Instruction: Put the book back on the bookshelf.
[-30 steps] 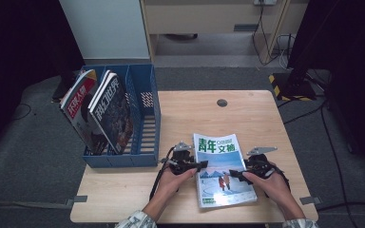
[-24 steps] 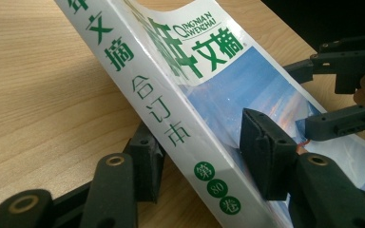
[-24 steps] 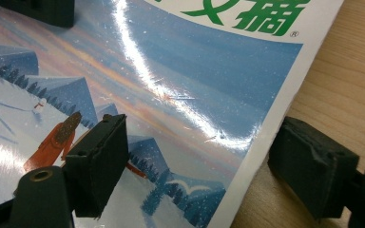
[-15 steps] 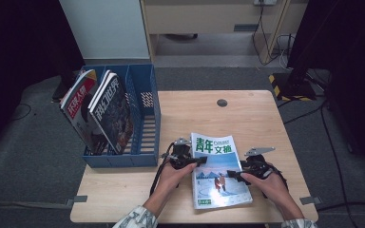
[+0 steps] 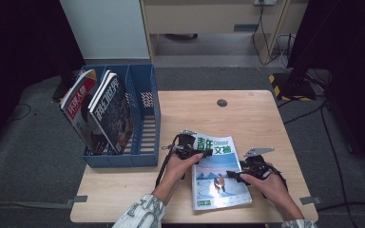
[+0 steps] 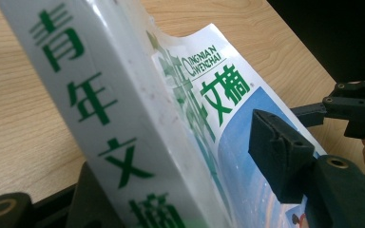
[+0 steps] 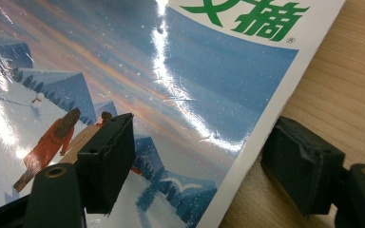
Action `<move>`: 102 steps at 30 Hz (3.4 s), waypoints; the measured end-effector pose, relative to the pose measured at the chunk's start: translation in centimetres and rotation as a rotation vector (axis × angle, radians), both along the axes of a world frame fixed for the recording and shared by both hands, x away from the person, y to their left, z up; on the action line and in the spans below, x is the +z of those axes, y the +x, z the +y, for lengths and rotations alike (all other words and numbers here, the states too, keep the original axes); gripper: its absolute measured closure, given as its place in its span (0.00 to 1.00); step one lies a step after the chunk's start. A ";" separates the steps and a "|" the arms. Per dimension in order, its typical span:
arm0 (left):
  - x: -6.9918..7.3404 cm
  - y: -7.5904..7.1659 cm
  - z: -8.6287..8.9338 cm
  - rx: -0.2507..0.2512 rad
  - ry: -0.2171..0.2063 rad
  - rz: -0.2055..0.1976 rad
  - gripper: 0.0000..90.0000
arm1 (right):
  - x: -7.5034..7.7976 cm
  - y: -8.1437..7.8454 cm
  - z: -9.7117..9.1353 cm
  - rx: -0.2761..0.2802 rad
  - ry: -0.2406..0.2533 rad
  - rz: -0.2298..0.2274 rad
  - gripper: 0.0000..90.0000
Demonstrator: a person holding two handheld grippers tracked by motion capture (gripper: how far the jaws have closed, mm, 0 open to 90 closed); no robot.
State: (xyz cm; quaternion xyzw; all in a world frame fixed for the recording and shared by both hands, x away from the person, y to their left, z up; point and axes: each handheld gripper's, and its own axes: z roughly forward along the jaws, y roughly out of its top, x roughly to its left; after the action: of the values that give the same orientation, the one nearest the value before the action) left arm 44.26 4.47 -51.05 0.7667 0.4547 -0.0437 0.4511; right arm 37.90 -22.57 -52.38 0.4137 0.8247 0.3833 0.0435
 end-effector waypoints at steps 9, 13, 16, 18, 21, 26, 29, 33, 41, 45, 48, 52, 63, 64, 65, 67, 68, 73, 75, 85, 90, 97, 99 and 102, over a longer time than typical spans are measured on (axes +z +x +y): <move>0.4 0.9 0.5 0.037 -0.047 0.051 0.72 | -0.2 0.7 -0.6 -0.004 0.035 -0.001 0.29; 1.1 1.0 0.0 0.010 -0.018 0.033 0.74 | -0.3 1.8 -1.0 -0.102 0.042 -0.049 0.23; 1.6 1.1 -0.4 -0.012 0.007 0.025 0.74 | -0.6 2.0 -0.9 -0.097 0.047 -0.040 0.27; 1.8 1.2 -0.7 -0.023 0.020 0.025 0.74 | -0.7 1.9 -0.7 -0.076 0.059 -0.040 0.29; 1.8 1.5 -0.8 -0.031 0.038 0.030 0.73 | -0.7 1.9 -0.7 -0.077 0.061 -0.034 0.30; 1.4 2.0 -1.1 -0.028 0.029 0.041 0.70 | -0.8 1.9 -0.5 -0.085 0.069 -0.038 0.31; 1.5 2.3 -1.5 -0.045 0.033 0.045 0.66 | -0.8 1.9 -0.5 -0.079 0.074 -0.037 0.32; 1.6 2.6 -1.8 -0.077 0.047 0.052 0.63 | -0.8 1.9 -0.5 -0.076 0.075 -0.036 0.33; 1.5 2.8 -1.8 -0.106 0.041 0.059 0.56 | -0.7 1.8 -0.3 -0.076 0.070 -0.045 0.34; 1.5 2.8 -1.7 -0.087 0.038 0.066 0.63 | -0.7 1.8 -0.3 -0.072 0.066 -0.052 0.34; 1.4 2.8 -1.5 -0.067 0.022 0.084 0.69 | -0.7 1.8 -0.3 -0.069 0.063 -0.057 0.34; 1.6 2.8 -1.3 -0.048 0.020 0.100 0.76 | -0.6 1.7 -0.3 -0.069 0.058 -0.060 0.34; 3.4 1.9 -1.2 -0.072 0.019 0.031 0.78 | 0.0 1.4 -0.8 -0.059 0.031 -0.126 0.30; 3.5 1.8 -1.1 -0.072 0.019 0.022 0.78 | 0.1 1.4 -0.9 -0.068 0.023 -0.141 0.30; 3.7 1.7 -1.0 -0.072 0.019 0.017 0.78 | 0.2 1.4 -1.1 -0.076 0.023 -0.145 0.30; 3.9 1.6 -0.8 -0.070 0.021 0.009 0.78 | 0.4 1.5 -1.6 -0.101 0.008 -0.168 0.30; 4.0 1.5 -0.7 -0.068 0.019 0.006 0.78 | 0.5 1.4 -1.8 -0.112 -0.008 -0.173 0.30; 4.8 1.3 -0.2 -0.069 0.016 -0.014 0.79 | 0.2 1.8 -3.1 -0.201 -0.104 -0.193 0.28; 5.2 1.3 0.0 -0.071 0.017 -0.027 0.79 | 0.1 1.8 -3.3 -0.215 -0.115 -0.191 0.28; 7.2 1.1 0.8 -0.078 0.024 -0.062 0.81 | -0.9 2.2 -4.1 -0.260 -0.189 -0.156 0.24; 8.1 1.1 1.2 -0.077 0.011 -0.079 0.81 | -1.2 2.1 -4.1 -0.275 -0.173 -0.171 0.21; 9.1 1.0 1.5 -0.087 0.013 -0.102 0.81 | -1.4 2.2 -4.2 -0.278 -0.170 -0.189 0.17; 9.5 1.0 1.7 -0.089 0.013 -0.108 0.81 | -1.4 2.2 -4.2 -0.281 -0.172 -0.185 0.16; 9.9 1.0 1.8 -0.089 0.013 -0.113 0.81 | -1.4 2.2 -4.2 -0.289 -0.172 -0.180 0.15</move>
State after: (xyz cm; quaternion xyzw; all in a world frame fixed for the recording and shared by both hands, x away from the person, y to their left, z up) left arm 45.24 6.28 -41.19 0.7904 0.3940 -0.0174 0.4687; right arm 40.14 -26.77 -53.81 0.4865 0.7792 0.3367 0.2069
